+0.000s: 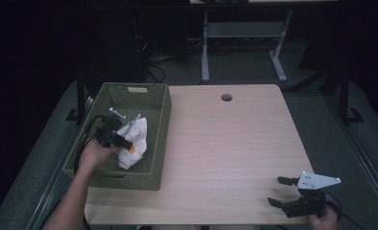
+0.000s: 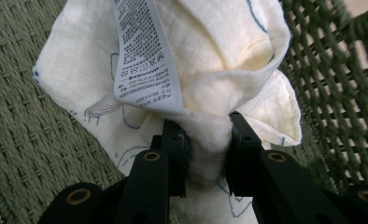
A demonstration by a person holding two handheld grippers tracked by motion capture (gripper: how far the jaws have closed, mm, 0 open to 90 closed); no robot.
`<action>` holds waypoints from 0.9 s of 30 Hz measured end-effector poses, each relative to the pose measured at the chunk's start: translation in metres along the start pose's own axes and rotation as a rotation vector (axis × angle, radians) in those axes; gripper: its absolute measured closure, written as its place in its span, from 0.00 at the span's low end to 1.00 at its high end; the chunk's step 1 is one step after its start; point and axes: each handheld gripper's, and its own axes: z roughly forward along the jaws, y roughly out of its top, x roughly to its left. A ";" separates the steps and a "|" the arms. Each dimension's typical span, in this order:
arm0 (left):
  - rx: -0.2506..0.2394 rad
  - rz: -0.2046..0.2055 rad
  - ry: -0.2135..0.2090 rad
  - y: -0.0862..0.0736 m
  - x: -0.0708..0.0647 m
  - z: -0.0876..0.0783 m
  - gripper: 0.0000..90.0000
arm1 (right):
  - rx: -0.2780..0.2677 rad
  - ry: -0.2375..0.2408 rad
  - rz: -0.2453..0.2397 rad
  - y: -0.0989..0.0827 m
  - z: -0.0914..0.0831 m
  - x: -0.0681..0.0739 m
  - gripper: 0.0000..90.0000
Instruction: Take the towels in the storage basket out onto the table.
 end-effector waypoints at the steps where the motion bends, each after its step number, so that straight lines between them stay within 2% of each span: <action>1: -0.007 -0.001 -0.004 0.000 0.000 -0.001 0.81 | 0.000 -0.001 0.001 0.000 0.000 0.000 0.15; 2: -0.032 -0.010 -0.018 -0.002 0.001 -0.005 0.81 | -0.002 -0.001 0.001 0.000 0.000 0.000 0.15; 6: -0.067 -0.018 -0.047 -0.003 0.001 -0.010 0.81 | -0.001 -0.001 0.001 0.000 0.000 0.000 0.15; 11: -0.144 -0.032 -0.126 -0.006 0.002 -0.023 0.81 | -0.003 -0.001 0.005 0.000 0.000 -0.001 0.15; 16: -0.195 -0.033 -0.160 -0.009 0.003 -0.030 0.81 | -0.006 -0.006 0.015 0.000 -0.001 -0.002 0.15; 18: -0.198 -0.027 -0.159 -0.009 0.003 -0.031 0.81 | -0.006 -0.006 0.016 0.000 -0.001 -0.002 0.15; 27: -0.300 -0.057 -0.229 -0.013 0.004 -0.042 0.81 | -0.022 -0.010 0.020 0.000 -0.003 -0.003 0.15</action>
